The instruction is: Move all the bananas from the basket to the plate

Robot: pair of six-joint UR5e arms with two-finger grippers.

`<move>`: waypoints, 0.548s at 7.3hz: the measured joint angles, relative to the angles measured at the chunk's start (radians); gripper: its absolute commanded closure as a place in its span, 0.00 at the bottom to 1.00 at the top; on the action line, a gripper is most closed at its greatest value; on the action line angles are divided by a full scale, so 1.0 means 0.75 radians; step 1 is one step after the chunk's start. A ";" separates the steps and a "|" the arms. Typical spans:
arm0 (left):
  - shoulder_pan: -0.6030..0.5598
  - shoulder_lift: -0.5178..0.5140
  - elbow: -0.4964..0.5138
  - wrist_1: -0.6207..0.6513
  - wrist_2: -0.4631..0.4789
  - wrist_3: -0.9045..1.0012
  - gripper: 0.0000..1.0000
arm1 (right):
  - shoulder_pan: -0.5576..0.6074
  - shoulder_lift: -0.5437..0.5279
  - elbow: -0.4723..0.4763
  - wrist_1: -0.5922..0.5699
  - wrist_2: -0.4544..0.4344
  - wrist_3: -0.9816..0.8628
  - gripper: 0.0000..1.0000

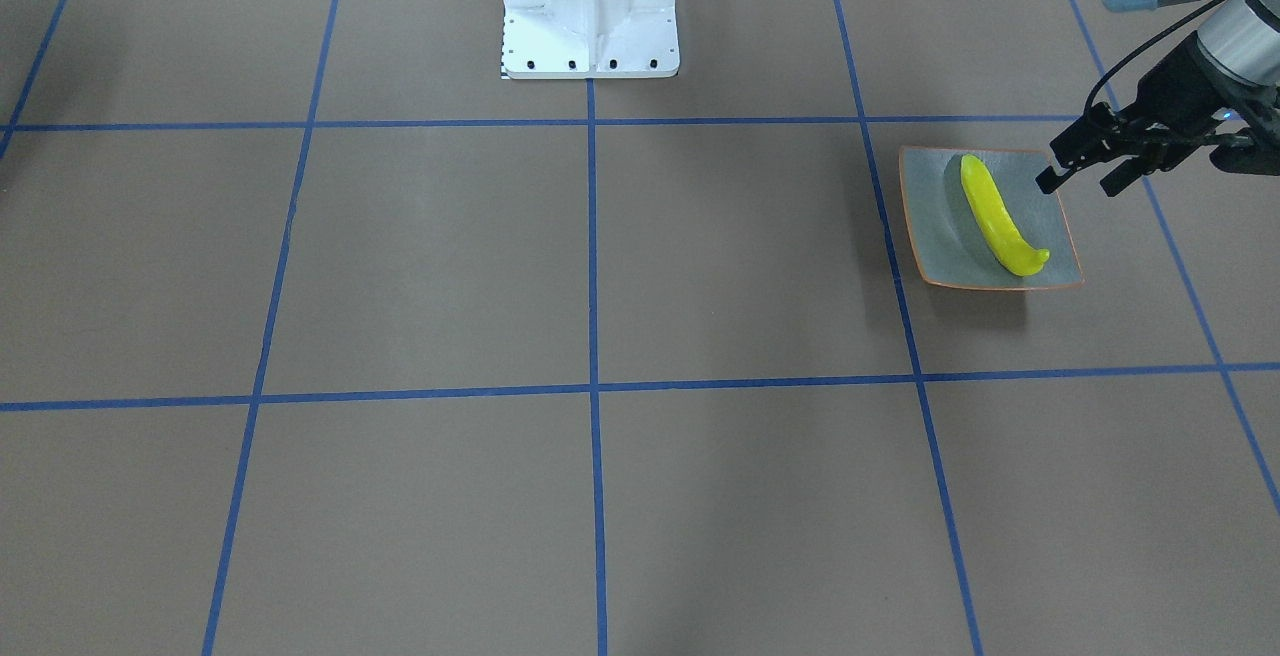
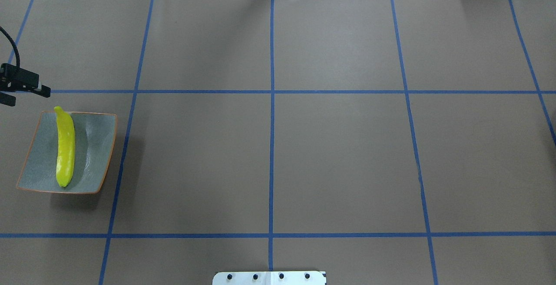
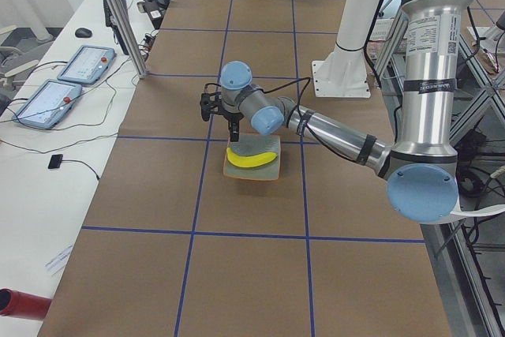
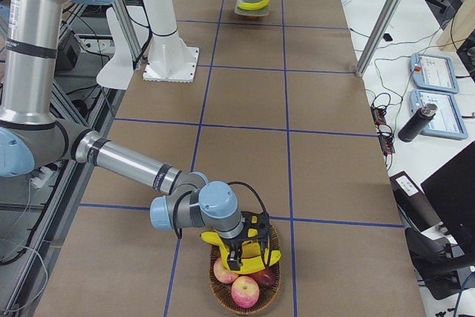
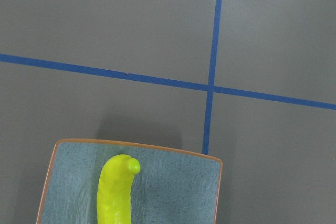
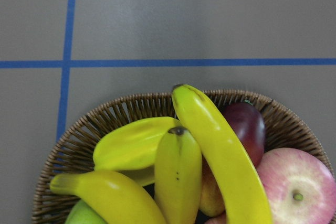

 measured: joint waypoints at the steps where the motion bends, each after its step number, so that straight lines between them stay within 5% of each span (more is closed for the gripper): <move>1: 0.000 -0.001 -0.002 0.000 0.001 -0.002 0.02 | 0.000 -0.001 -0.021 -0.001 -0.008 -0.013 0.00; 4: -0.001 0.003 -0.018 0.000 -0.002 -0.003 0.02 | -0.001 0.027 -0.103 0.000 -0.009 0.024 0.04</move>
